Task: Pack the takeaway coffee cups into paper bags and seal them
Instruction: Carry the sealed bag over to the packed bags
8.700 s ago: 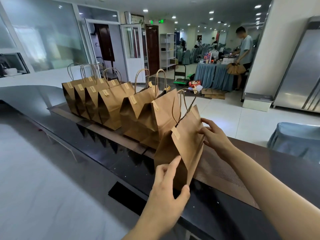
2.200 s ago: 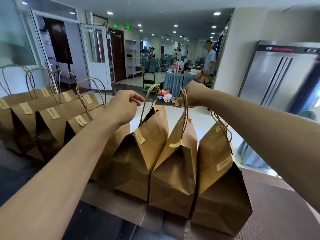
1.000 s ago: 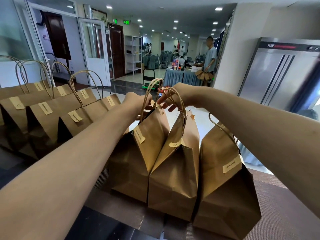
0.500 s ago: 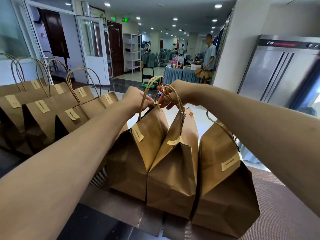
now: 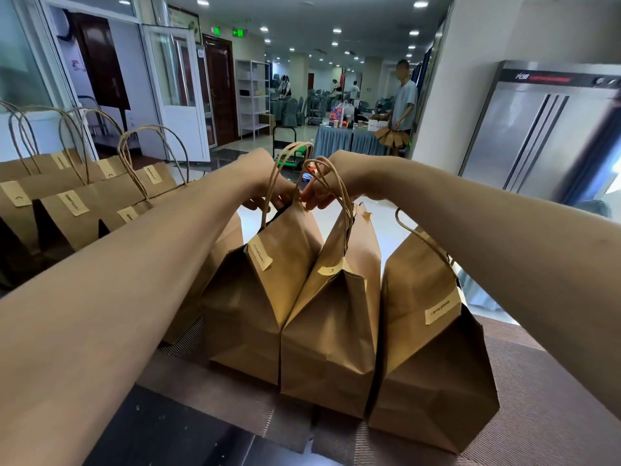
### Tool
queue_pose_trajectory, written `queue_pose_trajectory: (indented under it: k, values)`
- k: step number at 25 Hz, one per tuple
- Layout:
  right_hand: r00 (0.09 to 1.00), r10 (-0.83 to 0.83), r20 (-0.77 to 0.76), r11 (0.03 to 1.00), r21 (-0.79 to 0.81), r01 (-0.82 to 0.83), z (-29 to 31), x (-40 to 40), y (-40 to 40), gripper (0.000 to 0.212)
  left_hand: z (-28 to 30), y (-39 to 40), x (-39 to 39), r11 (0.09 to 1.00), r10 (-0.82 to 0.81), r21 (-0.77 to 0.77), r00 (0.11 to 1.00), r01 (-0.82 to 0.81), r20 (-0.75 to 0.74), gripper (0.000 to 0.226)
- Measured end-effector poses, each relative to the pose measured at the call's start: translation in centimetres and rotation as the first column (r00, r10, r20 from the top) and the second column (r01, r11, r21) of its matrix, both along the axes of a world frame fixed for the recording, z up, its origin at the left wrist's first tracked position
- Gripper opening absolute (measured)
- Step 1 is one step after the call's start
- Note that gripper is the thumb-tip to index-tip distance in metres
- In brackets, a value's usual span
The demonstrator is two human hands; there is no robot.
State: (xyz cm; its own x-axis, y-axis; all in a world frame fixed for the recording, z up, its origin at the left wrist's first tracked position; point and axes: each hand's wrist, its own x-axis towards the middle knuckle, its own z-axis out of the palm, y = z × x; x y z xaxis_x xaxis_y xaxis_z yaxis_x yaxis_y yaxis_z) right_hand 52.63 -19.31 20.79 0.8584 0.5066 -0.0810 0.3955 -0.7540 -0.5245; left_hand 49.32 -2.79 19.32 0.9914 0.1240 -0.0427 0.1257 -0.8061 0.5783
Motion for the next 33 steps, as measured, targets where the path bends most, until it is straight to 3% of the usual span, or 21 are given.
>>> queue_pose_trajectory:
  k: [5,12,15,20,25,29,33]
  values:
    - [1.000,0.008,-0.005,1.000,0.012,-0.008,0.2,-0.3,0.3,0.021,0.7,-0.8,0.8,0.959,-0.107,0.266,0.994,0.094,0.034,0.030]
    - [1.000,-0.004,-0.015,1.000,0.009,0.004,0.7,-1.1,-0.5,0.023,1.3,-1.1,1.0,0.888,-0.126,0.445,0.992,0.115,-0.005,0.030]
    - [1.000,-0.015,-0.006,1.000,-0.004,0.015,0.9,-1.3,-0.5,0.023,1.4,-1.4,0.7,0.922,-0.095,0.371,0.994,0.109,-0.056,0.028]
    - [0.998,-0.048,0.044,0.997,-0.056,0.050,1.7,-1.5,-0.9,0.025,2.2,-0.8,-0.7,0.995,-0.026,0.093,0.998,0.032,-0.065,0.036]
    - [0.973,-0.168,0.159,0.979,-0.091,0.184,3.7,-2.7,-2.6,0.024,4.2,0.3,-3.5,0.997,0.003,-0.073,0.991,0.007,0.133,0.040]
    - [0.941,-0.270,0.203,0.960,-0.021,0.280,5.1,-4.8,-5.2,0.030,6.2,-0.6,-6.5,0.994,-0.039,-0.083,0.940,0.071,0.339,0.041]
    - [0.914,-0.281,0.292,0.955,-0.007,0.296,6.4,-8.4,-7.4,0.030,7.7,-3.1,-10.2,0.980,-0.190,0.133,0.907,0.150,0.375,0.043]
